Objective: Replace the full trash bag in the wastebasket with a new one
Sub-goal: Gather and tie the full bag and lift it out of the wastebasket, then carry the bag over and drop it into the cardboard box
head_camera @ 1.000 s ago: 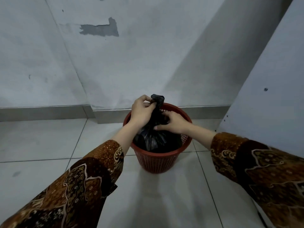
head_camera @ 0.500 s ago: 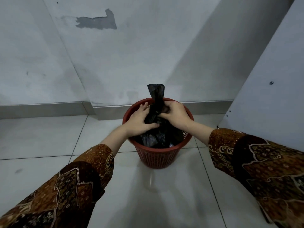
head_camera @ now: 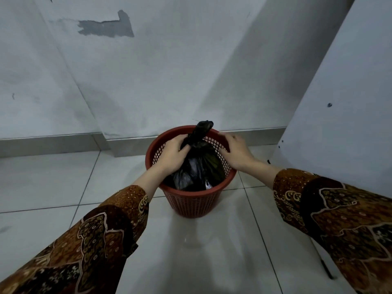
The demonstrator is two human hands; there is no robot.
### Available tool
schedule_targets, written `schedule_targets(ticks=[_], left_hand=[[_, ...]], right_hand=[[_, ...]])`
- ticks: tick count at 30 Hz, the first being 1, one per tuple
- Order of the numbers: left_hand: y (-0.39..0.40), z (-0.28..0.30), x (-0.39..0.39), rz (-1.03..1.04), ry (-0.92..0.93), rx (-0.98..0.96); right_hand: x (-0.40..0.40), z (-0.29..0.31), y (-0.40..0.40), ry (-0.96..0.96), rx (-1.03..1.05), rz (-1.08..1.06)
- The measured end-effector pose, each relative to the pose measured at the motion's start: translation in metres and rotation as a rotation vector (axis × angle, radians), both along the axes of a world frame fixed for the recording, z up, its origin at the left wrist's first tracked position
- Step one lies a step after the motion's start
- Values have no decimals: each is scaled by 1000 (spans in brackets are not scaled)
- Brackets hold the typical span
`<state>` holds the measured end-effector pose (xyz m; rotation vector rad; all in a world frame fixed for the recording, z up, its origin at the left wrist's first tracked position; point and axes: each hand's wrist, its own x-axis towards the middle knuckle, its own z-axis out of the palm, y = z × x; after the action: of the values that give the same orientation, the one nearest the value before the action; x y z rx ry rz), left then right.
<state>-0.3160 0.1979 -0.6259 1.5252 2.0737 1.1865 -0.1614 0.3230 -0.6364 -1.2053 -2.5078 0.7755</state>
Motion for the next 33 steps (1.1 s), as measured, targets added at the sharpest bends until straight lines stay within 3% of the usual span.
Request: schedule_targets(ticks=[3,7,10,15,25,29,33], left_hand=[[0,12,3,49,11,75],[7,31,-5,80,46,123],[6,42,-10,55,143,119],[-4,102,-10,61,100,83],[-56,348,6,24,-42,-69],[-94,454,23,14,-84,-85],[-129,518,38,-54,-87,-114]], right_hand=[[-2,-8,-3,90,-170,-65],[-4,-12,3,147,-209,-117],[-6,-16,8,122,-244,-119],[0,32,6,14,-288,-174],[58,276,-65,-117,-271,-215],[92,396,-109,-124,-285,-320],[131,480,-155,-96,-287,-470]])
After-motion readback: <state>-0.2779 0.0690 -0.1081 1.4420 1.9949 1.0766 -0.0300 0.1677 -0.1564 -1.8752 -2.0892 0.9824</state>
